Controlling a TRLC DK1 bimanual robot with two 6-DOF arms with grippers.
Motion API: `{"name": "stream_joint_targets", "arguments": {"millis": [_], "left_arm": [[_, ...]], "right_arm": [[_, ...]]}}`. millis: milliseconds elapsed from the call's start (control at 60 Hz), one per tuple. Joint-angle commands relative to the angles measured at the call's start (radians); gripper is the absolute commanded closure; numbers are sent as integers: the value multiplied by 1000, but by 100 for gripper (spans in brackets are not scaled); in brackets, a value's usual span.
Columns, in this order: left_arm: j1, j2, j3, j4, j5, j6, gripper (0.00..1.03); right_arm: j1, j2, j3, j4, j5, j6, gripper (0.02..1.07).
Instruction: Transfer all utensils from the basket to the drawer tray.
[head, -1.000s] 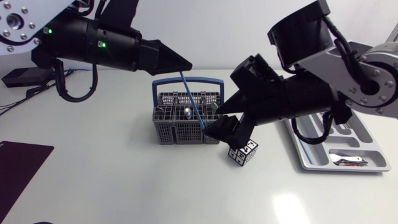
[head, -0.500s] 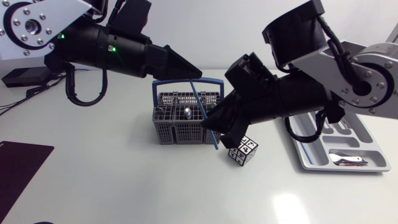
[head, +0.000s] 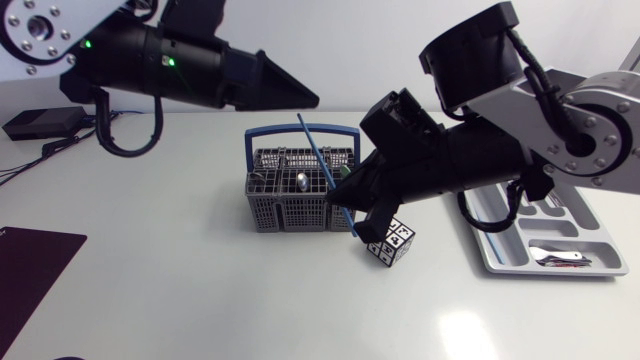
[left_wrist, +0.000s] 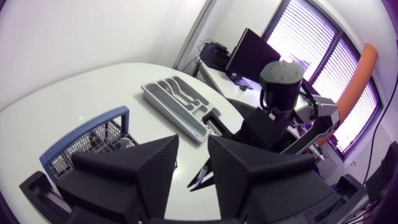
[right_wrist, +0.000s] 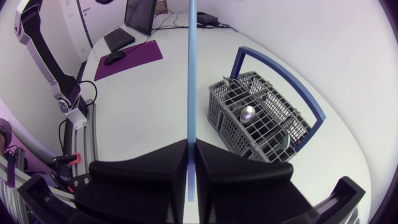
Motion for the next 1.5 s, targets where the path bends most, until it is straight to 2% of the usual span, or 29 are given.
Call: {"name": "stream_joint_targets", "arguments": {"millis": [0, 33, 200, 283, 333, 400, 483, 717, 817, 950, 1150, 1267, 1317, 1350, 1400, 1417, 1433, 1450, 1483], "left_arm": [[52, -10, 84, 25, 10, -20, 37], [76, -11, 96, 38, 2, -17, 34], [190, -10, 138, 41, -19, 44, 33], [200, -23, 111, -2, -107, 205, 33], [193, -37, 79, -11, -156, 291, 33], [156, -69, -7, -10, -297, 471, 33], [136, -83, -73, -10, -404, 606, 30], [133, -83, -166, -31, -476, 773, 30], [101, -85, -223, -34, -539, 872, 30], [58, -97, -297, -31, -582, 975, 30], [21, -94, -350, -2, -633, 1067, 30], [21, -85, -367, 58, -650, 1093, 30], [21, -74, -367, 67, -650, 1110, 30], [23, -69, -370, 76, -650, 1121, 30], [21, -62, -378, 93, -656, 1144, 30], [21, -59, -383, 108, -665, 1153, 30], [21, -57, -384, 114, -668, 1156, 30], [18, -53, -390, 136, -677, 1167, 30], [18, -45, -396, 163, -691, 1181, 30]], "right_arm": [[-11, -1, -45, -23, -5, 5, 102], [-23, -10, -56, -26, -5, 4, 102], [-118, -53, -109, -55, -5, -13, 102], [-217, -56, -126, -66, -4, -21, 102], [-283, -53, -129, -66, -2, -21, 102], [-390, -38, -131, -67, -1, -22, 102], [-503, -4, -129, -66, -1, -39, 102], [-754, 171, -85, -54, 54, -52, 102], [-801, 239, -66, -55, 97, -45, 102], [-850, 295, -53, -51, 123, -33, 101], [-890, 360, -53, -9, 188, -25, 101], [-905, 392, -48, 2, 203, -24, 99], [-910, 398, -48, 3, 203, -25, 90], [-910, 401, -48, 3, 203, -24, 79], [-908, 403, -51, 0, 203, -25, 55], [-908, 403, -54, 0, 203, -25, 43], [-908, 403, -56, -1, 203, -25, 37], [-907, 401, -59, -3, 203, -25, 26], [-902, 398, -63, -5, 202, -25, 14]]}}
